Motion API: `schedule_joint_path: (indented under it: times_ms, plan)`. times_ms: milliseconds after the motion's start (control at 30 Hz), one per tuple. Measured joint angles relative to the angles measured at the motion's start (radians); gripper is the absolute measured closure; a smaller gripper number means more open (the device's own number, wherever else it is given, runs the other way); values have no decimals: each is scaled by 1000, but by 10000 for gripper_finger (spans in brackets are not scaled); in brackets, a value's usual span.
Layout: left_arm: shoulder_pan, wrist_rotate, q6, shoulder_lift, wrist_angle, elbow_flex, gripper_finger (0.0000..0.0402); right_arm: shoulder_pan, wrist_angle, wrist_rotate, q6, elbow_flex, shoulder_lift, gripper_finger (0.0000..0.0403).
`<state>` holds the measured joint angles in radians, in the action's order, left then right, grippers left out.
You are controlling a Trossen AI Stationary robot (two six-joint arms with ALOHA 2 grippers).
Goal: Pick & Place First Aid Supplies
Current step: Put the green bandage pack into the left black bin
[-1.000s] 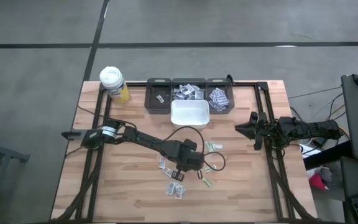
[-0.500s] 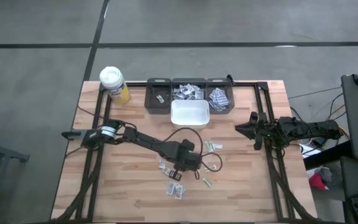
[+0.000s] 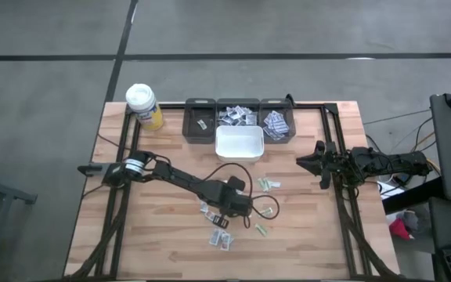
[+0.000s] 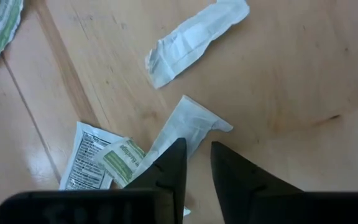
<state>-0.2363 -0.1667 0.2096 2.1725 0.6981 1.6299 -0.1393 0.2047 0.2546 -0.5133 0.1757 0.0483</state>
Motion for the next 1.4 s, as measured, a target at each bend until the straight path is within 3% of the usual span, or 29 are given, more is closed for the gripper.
schedule_joint_path:
  times_ms: [300, 1133, 1400]
  plan:
    - [1, 34, -56, 1, -38, -20, 396, 0, 0, 0, 0, 0, 0, 339]
    - [5, 94, -149, -135, -15, 68, 401, 0, 2, 1, 0, 0, 0, 339]
    - [34, -192, -184, -264, 95, 67, 401, 0, 1, 0, 0, 0, 0, 339]
